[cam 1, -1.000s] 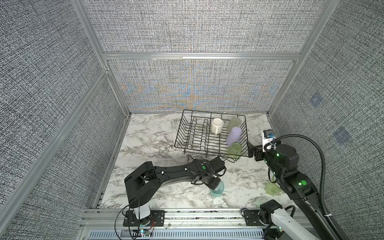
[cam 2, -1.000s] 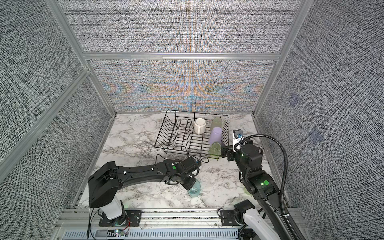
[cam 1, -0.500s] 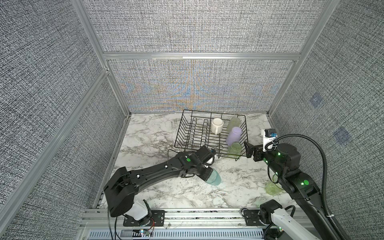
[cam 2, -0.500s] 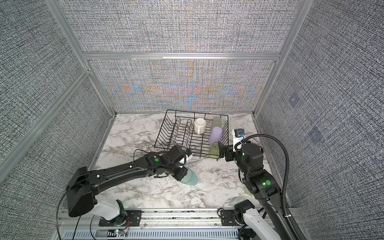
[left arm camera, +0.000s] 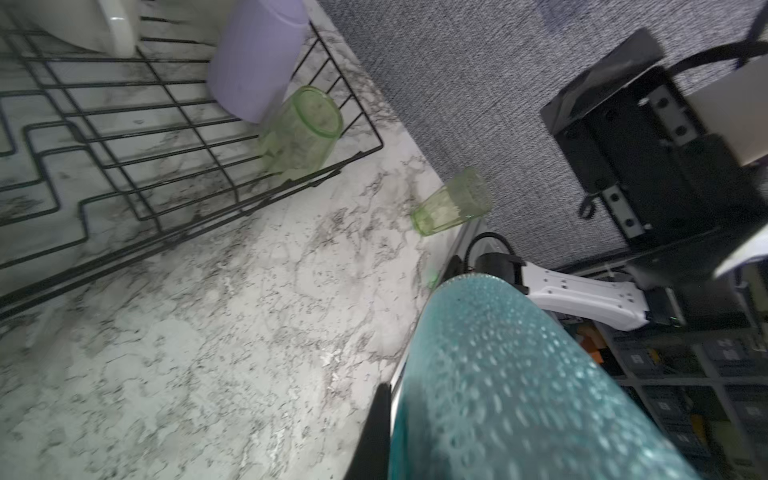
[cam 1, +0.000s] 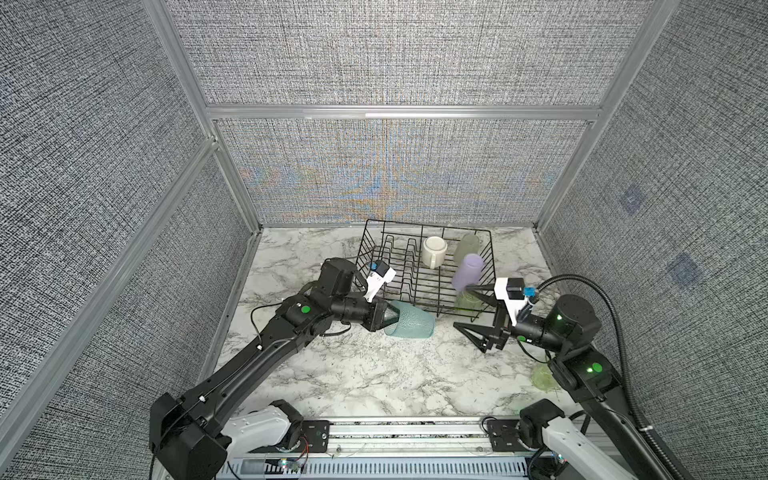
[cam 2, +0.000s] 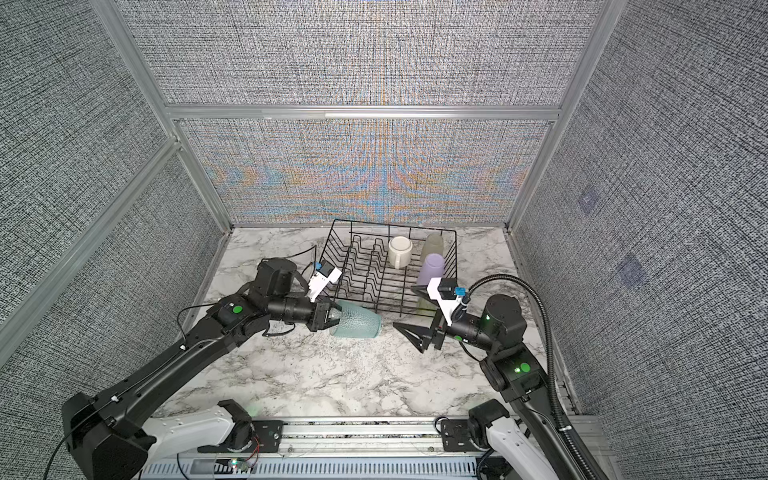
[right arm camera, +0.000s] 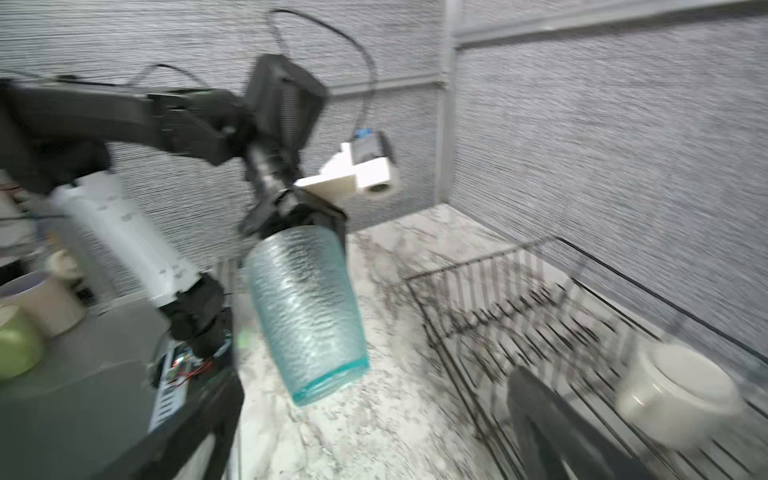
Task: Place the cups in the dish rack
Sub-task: 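Lift the teal cup with the left gripper while the right gripper approaches, then hand the teal cup from the left gripper to the right gripper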
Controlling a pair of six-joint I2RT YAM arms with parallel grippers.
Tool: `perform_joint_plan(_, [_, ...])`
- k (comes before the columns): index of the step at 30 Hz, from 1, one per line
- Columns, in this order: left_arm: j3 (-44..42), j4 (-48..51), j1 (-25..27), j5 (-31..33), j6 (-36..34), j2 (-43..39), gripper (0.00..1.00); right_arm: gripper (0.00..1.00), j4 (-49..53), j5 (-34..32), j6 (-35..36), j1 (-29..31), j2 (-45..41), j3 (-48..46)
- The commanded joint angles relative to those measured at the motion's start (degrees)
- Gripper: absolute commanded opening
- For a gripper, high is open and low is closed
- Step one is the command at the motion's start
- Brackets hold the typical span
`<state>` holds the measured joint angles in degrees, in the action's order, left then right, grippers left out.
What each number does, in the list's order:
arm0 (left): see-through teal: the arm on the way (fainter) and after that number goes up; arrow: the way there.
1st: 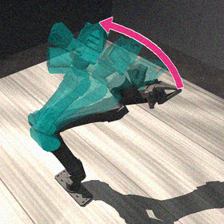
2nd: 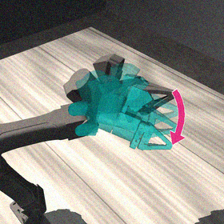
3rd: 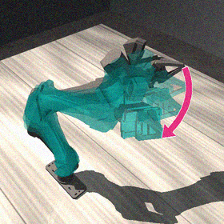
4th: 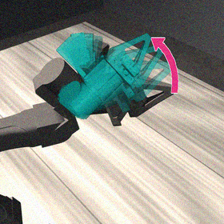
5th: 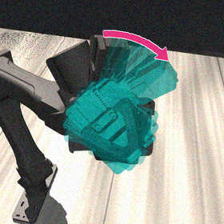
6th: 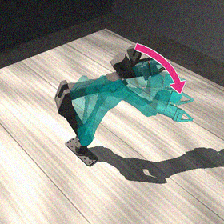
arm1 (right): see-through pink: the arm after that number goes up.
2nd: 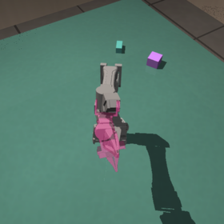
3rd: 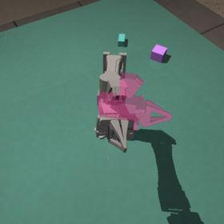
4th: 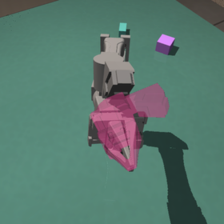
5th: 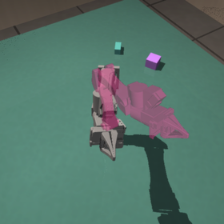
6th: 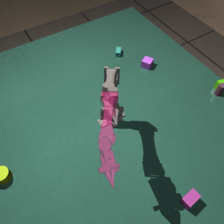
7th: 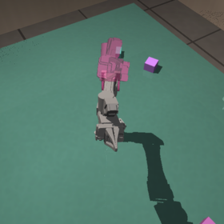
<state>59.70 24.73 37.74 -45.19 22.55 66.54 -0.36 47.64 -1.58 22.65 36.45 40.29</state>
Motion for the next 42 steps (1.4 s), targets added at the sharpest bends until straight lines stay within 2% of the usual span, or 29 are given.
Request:
perform_joint_plan(1, [-0.1, -6.1, -0.8, -12.3, 1.7, -0.4, 0.00, 0.99, -13.3, 11.9, 1.8, 2.2, -0.7, -1.7])
perform_joint_plan(6, [-1.1, -14.5, -1.0, -17.6, 7.6, 0.0, 0.00, 0.99, -14.3, 8.9, 9.9, 7.7, -0.7, -3.5])
perform_joint_plan(9, [-1.9, -19.4, -1.0, -18.0, 11.0, 0.1, 0.00, 0.99, -16.2, 7.2, 11.1, 10.9, 1.0, -4.5])
perform_joint_plan(11, [-2.3, -22.0, -1.0, -18.2, 13.2, 0.3, 0.00, 0.99, -19.2, 4.7, 11.0, 13.0, 2.3, -5.6])
perform_joint_plan(14, [-5.4, -32.0, -1.0, -19.1, 19.3, 0.2, 0.00, 0.99, -23.0, -1.8, 11.8, 16.6, 3.5, -7.1])
perform_joint_plan(18, [-5.9, -34.1, -0.9, -18.6, 21.2, 0.9, 0.00, 0.97, -26.3, -8.9, 12.2, 20.0, 7.0, -8.0])
perform_joint_plan(25, [-7.6, -40.9, -0.8, -17.2, 25.8, 2.1, 0.00, 0.82, -37.8, -12.3, 6.2, 21.6, 10.6, -10.0])
perform_joint_plan(28, [-8.6, -43.5, -0.8, -16.7, 27.2, 3.1, 0.00, 0.81, -44.2, -13.5, 4.0, 21.9, 12.3, -11.3])
perform_joint_plan(33, [-9.1, -48.2, -0.5, -17.1, 30.6, 4.8, 0.00, 0.80, -47.4, -14.1, 3.8, 22.5, 15.1, -11.3])
perform_joint_plan(42, [-9.5, -47.6, -0.1, -16.2, 30.2, 6.1, 0.00, 0.80, -52.6, -15.6, 3.3, 22.5, 18.6, -11.4])
